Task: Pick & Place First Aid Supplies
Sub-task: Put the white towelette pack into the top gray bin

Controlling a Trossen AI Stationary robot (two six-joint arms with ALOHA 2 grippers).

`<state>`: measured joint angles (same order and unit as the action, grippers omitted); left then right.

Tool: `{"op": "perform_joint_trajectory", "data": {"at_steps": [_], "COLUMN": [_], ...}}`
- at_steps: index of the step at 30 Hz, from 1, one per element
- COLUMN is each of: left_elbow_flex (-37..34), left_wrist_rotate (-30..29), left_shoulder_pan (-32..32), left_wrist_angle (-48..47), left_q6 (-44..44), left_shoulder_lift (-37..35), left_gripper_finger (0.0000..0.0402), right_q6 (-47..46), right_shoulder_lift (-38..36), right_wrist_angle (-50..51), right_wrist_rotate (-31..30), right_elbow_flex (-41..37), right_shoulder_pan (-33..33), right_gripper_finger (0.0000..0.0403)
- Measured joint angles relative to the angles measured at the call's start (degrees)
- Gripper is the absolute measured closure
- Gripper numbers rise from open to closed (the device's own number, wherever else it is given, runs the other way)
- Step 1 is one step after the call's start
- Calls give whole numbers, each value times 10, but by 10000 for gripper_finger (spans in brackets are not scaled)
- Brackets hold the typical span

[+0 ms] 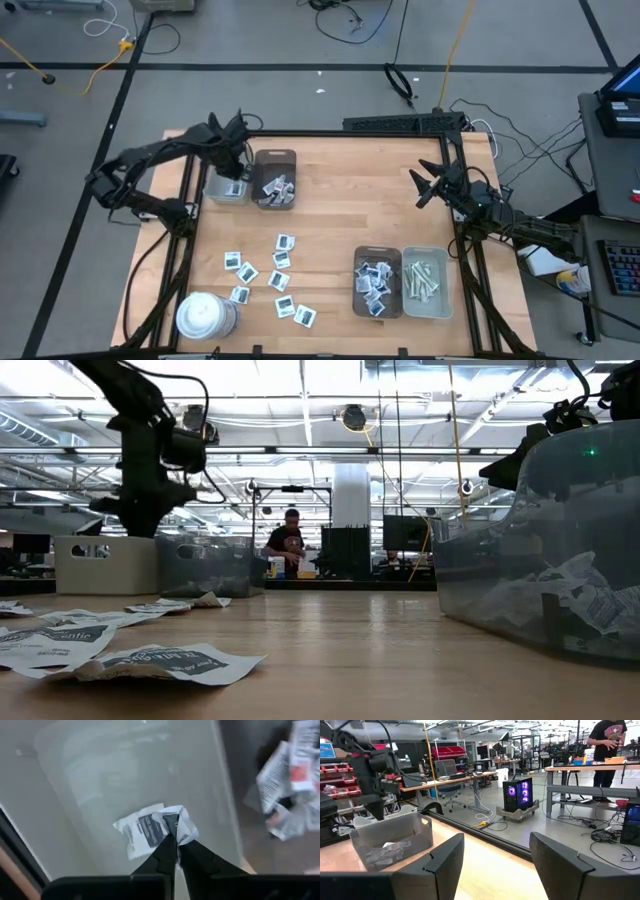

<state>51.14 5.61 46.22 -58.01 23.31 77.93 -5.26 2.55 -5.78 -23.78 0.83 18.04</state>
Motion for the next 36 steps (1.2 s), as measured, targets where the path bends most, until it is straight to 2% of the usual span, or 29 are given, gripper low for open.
{"op": "perform_joint_trajectory", "data": {"at_steps": [6,16,20,25,36], "left_elbow_flex": [-46,-55,-55,-44,34], "left_wrist_rotate": [-45,-32,-30,-31,-27], "left_shoulder_pan": [0,0,0,0,-4], "left_wrist_angle": [39,52,52,45,15], "left_q6": [40,40,49,41,-27], "left_shoulder_lift": [0,0,0,0,-4], "left_gripper_finger": [350,225,194,184,183], "right_q6": [0,0,0,0,0], "right_shoulder_lift": [0,0,0,0,0], "right_wrist_angle": [0,0,0,0,0], "right_wrist_rotate": [0,0,0,0,0], "right_elbow_flex": [0,0,0,0,0], "right_shoulder_pan": [0,0,0,0,0], "right_gripper_finger": [183,183,182,182,182]}}
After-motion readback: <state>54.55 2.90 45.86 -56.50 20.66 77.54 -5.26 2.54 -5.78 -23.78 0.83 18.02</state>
